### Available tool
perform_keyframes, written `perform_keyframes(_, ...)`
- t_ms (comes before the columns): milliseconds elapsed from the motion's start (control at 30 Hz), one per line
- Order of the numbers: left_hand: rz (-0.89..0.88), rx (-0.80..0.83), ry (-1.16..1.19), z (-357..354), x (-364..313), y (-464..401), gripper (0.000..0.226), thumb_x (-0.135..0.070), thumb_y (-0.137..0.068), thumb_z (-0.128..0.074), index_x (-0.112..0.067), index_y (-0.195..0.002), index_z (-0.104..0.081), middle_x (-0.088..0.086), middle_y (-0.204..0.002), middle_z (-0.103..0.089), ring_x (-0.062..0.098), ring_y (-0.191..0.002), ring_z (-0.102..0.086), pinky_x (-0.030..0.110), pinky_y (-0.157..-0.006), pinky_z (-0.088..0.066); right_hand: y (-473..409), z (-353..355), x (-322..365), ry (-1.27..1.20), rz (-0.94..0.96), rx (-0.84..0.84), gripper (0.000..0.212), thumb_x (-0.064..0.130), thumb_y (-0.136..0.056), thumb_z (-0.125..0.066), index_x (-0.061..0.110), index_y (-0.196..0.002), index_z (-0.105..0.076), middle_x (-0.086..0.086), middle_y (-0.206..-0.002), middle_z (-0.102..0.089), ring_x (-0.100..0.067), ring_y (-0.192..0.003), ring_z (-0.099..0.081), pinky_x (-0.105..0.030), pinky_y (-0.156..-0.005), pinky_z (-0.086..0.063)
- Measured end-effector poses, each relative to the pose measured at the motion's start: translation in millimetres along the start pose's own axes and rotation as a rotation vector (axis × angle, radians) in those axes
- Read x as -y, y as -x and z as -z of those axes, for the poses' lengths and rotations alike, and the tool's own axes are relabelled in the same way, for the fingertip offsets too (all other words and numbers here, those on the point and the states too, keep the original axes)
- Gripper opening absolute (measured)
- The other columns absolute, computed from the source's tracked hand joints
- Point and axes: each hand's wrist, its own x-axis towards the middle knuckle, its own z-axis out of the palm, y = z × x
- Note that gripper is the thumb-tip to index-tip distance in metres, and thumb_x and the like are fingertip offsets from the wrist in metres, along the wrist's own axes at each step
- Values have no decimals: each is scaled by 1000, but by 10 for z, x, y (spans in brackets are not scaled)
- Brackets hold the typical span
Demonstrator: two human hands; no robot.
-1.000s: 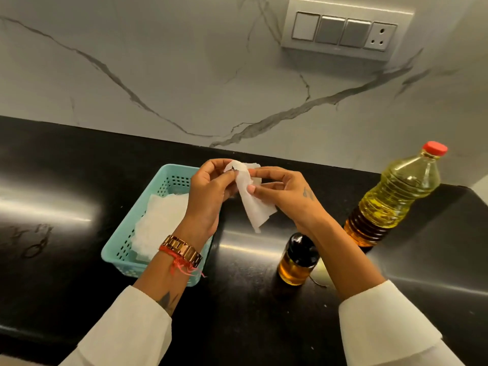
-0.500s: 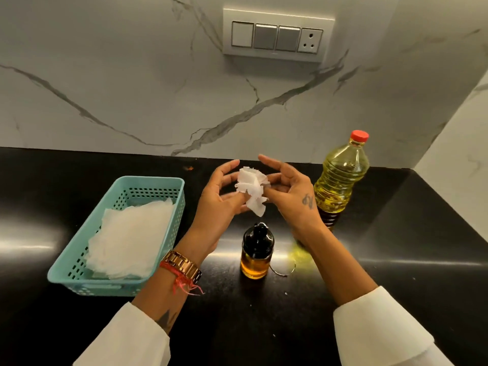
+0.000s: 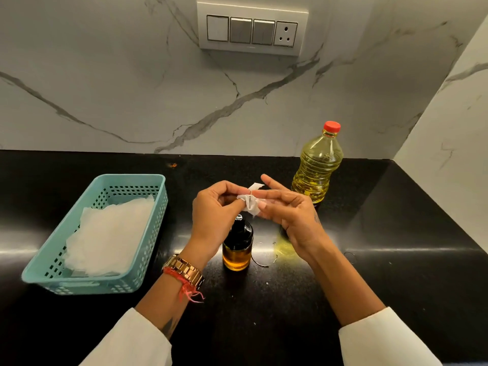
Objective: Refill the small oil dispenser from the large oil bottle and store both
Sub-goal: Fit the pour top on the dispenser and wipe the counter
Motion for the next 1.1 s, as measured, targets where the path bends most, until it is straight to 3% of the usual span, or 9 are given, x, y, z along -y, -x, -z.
perform_keyframes(100, -49, 4, -88, -46, -9, 52, 19, -4, -77, -70, -22, -80, -69, -3, -81, -71, 7, -76, -68, 23, -70, -56, 37, -45, -28, 43, 88, -63, 20, -10, -71, -69, 7, -81, -70, -5, -100, -70, -11, -92, -68, -22, -78, -54)
perform_keyframes(200, -25, 44, -38, -72, -48, 79, 21, 0, -79, -64, -18, -86, -69, -2, -85, -71, 6, -80, -68, 19, -72, -54, 23, -58, -56, 107, 162, -158, 28, -14, -69, -69, 13, -75, -66, 1, -77, -71, -11, -76, -68, -21, -70, -54)
perform_keyframes(333, 130, 144, 196, -46, -122, 77, 28, 4, -88, -46, -9, -101, -66, 7, -95, -71, 14, -88, -68, 22, -74, -55, 13, -8, -67, 174, 178, -227, 40, -9, -69, -72, 19, -96, -62, 0, -82, -66, -9, -78, -65, -27, -76, -56)
perform_keyframes(433, 177, 136, 207, -13, -114, 74, 28, 5, -89, -48, -10, -105, -65, 9, -99, -70, 17, -90, -69, 23, -72, -56, 18, -8, -69, 158, 162, -168, 46, -10, -72, -68, 17, -109, -62, -1, -87, -67, -8, -81, -67, -24, -76, -55)
perform_keyframes(600, 140, 252, 98, 35, -52, 131, 33, 4, -77, -67, -17, -103, -65, 1, -99, -70, 12, -89, -68, 20, -76, -55, 18, -37, -116, 146, 184, -137, 24, -7, -71, -69, 12, -85, -70, -9, -90, -70, -18, -85, -68, -28, -76, -55)
perform_keyframes(800, 52, 56, -62, 41, 46, 189, 20, -16, -72, -78, -18, -87, -65, -2, -81, -69, 8, -73, -66, 18, -67, -54, 125, -102, -214, 19, 79, -116, 19, -5, -76, -65, 4, -91, -72, -7, -102, -72, -16, -100, -66, -27, -83, -53)
perform_keyframes(900, -10, 29, -170, 41, 91, 196, 20, -13, -73, -76, -23, -82, -61, -5, -77, -65, 6, -71, -63, 14, -64, -52, 164, -103, -220, -94, -42, -22, 16, 4, -75, -68, 9, -89, -74, -6, -108, -70, -17, -106, -64, -31, -90, -53)
perform_keyframes(1000, -34, 92, -175, 44, 78, 191, 22, -10, -73, -75, -17, -88, -60, -2, -80, -65, 7, -73, -63, 15, -66, -52, 142, -115, -225, 3, -6, -41, 16, -1, -76, -68, 1, -92, -70, -12, -103, -71, -19, -96, -67, -29, -84, -55)
perform_keyframes(1100, -34, 136, -134, 145, 74, 130, 30, -5, -72, -75, -17, -94, -60, -1, -89, -66, 8, -78, -65, 18, -72, -53, 93, -72, -199, -2, 23, -96, 21, -6, -74, -68, 5, -91, -67, -15, -93, -71, -21, -82, -68, -26, -74, -57)
